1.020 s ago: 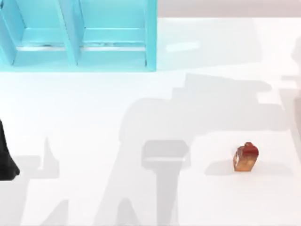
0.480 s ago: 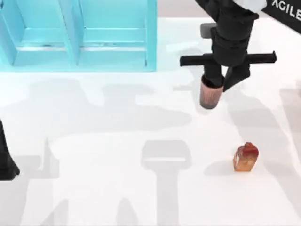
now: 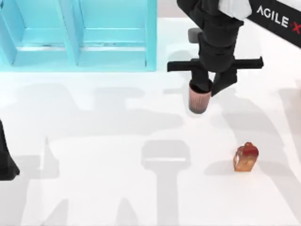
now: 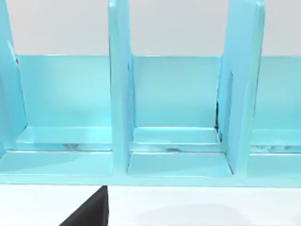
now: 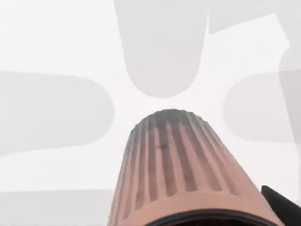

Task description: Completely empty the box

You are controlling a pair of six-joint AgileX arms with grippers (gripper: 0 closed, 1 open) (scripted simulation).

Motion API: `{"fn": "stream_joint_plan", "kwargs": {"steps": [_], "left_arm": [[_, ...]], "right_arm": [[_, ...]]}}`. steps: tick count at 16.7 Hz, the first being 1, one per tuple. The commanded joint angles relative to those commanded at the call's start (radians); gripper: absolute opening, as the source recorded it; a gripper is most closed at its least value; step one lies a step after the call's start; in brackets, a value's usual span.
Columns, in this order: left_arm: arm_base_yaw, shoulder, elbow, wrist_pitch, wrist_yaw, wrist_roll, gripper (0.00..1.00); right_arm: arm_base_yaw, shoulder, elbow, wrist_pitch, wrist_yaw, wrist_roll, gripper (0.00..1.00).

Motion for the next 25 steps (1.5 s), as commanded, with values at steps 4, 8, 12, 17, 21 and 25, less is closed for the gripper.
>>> {"fn": "stream_joint_plan", "kwargs": {"steps": [4,8,12,17,21,25], "left_arm": [[0.000,0.000,0.000,0.000,0.000,0.000,1.00],[0.000,0.000,0.000,0.000,0.000,0.000,1.00],[0.000,0.000,0.000,0.000,0.000,0.000,1.00],[0.000,0.000,0.000,0.000,0.000,0.000,1.00],[0.000,0.000,0.000,0.000,0.000,0.000,1.00],[0.000,0.000,0.000,0.000,0.000,0.000,1.00]], "right_arm": [[0.005,0.013,-0.088,0.109,0.003,0.003,0.00],[0.008,0.022,-0.135,0.160,0.005,0.005,0.00],[0.008,0.022,-0.135,0.160,0.005,0.005,0.15],[0.008,0.022,-0.135,0.160,0.005,0.005,0.53],[0.008,0.022,-0.135,0.160,0.005,0.005,0.83],[0.008,0.022,-0.135,0.160,0.005,0.005,1.00]]}}
